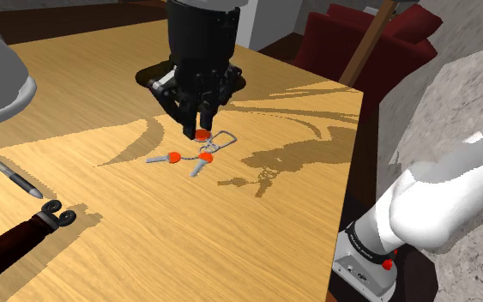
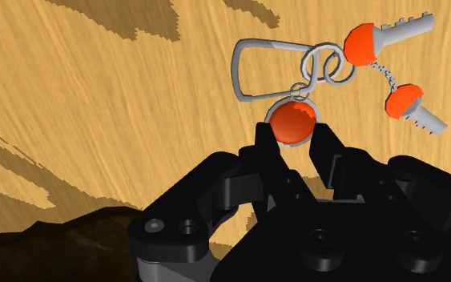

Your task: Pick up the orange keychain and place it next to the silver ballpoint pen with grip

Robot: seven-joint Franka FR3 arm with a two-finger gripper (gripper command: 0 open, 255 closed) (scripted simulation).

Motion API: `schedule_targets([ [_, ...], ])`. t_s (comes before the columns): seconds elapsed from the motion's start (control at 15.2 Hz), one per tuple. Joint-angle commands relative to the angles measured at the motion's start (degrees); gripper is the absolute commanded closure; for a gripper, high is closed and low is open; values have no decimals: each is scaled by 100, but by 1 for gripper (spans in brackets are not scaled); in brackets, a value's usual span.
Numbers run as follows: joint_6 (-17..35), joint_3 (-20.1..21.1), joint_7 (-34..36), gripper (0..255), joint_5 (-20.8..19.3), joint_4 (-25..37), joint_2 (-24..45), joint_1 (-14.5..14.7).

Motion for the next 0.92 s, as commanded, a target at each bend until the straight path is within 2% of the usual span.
schedule_targets([
  [0.0,-32,304,477,255,-343,469,551,136],
  [0.13,-145,522,914,255,-767,1007,1151,375],
  [0.26,-325,652,1326,255,-1237,1623,1786,742],
  [0.33,-353,640,1372,255,-1293,1710,1866,815],
  [0.86,353,602,1289,255,-1120,836,1631,646],
])
